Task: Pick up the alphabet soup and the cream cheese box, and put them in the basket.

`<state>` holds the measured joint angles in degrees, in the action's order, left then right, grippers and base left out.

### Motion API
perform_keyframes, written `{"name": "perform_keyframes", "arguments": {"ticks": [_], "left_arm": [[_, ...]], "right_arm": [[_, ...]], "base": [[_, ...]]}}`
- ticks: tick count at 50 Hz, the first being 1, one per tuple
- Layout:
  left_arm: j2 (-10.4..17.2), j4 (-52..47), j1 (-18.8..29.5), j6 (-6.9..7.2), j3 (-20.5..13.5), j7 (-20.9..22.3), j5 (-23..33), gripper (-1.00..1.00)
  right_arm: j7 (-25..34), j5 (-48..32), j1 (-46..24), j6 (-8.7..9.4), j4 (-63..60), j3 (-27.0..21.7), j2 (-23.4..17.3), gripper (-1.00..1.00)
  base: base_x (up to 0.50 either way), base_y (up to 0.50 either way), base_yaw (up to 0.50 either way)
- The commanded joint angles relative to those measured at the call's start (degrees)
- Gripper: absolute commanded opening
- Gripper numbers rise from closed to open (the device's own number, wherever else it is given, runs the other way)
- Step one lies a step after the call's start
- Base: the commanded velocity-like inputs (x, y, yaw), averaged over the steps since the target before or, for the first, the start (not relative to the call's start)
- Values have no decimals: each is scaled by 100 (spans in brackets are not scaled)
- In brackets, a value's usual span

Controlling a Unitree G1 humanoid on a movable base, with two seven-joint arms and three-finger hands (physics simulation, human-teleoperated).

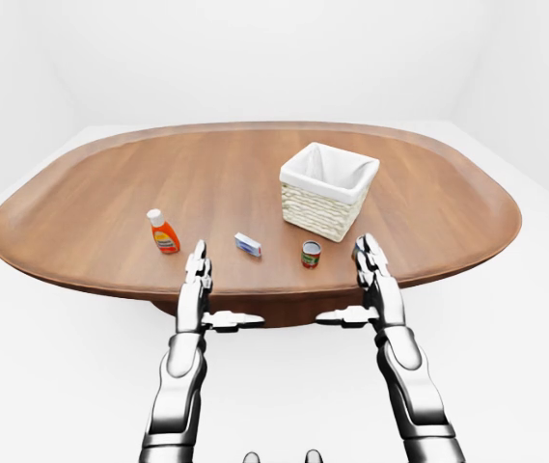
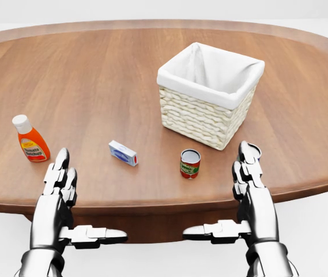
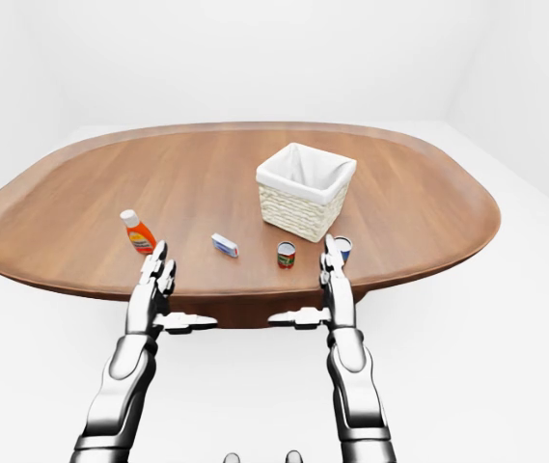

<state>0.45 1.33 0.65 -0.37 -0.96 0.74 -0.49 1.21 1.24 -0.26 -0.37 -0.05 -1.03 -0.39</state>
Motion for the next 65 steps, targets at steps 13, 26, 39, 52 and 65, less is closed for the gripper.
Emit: {"name": "perform_keyframes", "arguments": {"ticks": [13, 26, 39, 52, 65], "left_arm": [[83, 308, 165, -82, -153, 116, -153, 100], [80, 399, 193, -133, -152, 121, -176, 100], [79, 412, 196, -140, -144, 127, -172, 100], [80, 415, 185, -168, -141, 142, -169, 100], [79, 454, 182, -228, -135, 156, -153, 100]], "right_arm": [[311, 321, 30, -119, -263, -101, -51, 100], [321, 374, 19, -63, -299, -102, -42, 100], [311, 324, 33, -88, -332, -51, -32, 100], [277, 415, 19, -18, -415, -117, -33, 100], [249, 444, -25, -35, -351, -171, -61, 100]], "base": [[-2, -7, 0], [-18, -50, 0], [-12, -30, 0], [32, 0, 0], [50, 0, 0]]}}
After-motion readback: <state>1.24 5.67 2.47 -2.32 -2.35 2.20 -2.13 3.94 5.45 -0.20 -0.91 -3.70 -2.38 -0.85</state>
